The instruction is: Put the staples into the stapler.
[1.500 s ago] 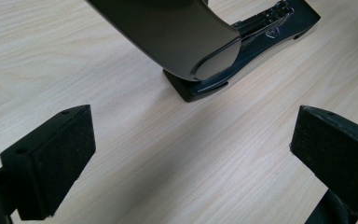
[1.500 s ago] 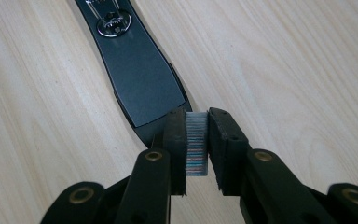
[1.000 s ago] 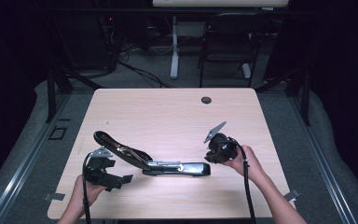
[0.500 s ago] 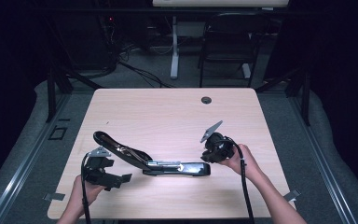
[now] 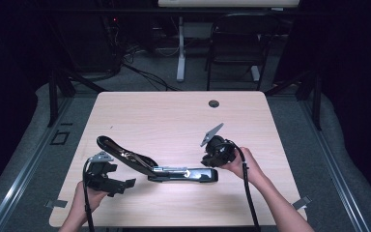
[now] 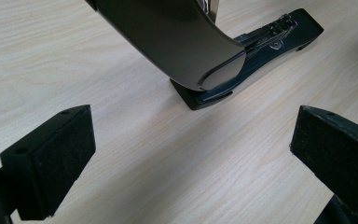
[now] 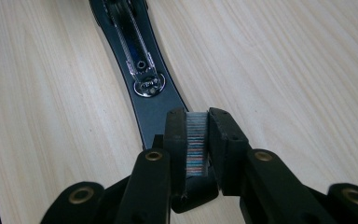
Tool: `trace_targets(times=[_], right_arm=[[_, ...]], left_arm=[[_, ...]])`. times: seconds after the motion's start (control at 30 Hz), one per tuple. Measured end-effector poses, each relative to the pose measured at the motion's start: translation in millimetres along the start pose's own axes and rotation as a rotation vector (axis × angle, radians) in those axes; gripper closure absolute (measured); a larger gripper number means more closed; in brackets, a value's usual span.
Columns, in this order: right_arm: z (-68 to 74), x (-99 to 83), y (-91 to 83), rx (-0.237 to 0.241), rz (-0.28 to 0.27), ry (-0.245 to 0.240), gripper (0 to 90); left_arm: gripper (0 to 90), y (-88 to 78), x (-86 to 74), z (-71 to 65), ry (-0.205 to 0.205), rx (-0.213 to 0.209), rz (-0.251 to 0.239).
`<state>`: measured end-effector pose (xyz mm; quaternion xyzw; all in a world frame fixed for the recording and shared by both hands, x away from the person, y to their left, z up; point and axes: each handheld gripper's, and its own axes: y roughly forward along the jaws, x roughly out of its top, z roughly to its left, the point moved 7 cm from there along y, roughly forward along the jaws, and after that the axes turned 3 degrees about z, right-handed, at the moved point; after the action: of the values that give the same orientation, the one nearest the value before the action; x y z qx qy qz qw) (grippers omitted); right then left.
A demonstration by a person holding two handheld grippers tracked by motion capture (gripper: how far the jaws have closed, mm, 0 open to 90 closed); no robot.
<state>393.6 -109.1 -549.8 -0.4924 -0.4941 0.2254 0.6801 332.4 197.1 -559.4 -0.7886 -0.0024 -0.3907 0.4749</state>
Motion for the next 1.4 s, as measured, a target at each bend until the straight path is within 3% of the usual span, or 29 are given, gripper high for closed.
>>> trace_targets(times=[0.6, 1.4], right_arm=[[9.1, 20.6, 6.4, 0.040, -0.021, -0.038, 77.8], [22.5, 40.8, 23.7, 0.069, -0.004, -0.108, 77.8]], left_arm=[[0.1, 0.4, 0.3, -0.7, -0.002, -0.004, -0.003], [0.1, 1.3, 0.6, -0.9, 0.002, -0.009, -0.001]])
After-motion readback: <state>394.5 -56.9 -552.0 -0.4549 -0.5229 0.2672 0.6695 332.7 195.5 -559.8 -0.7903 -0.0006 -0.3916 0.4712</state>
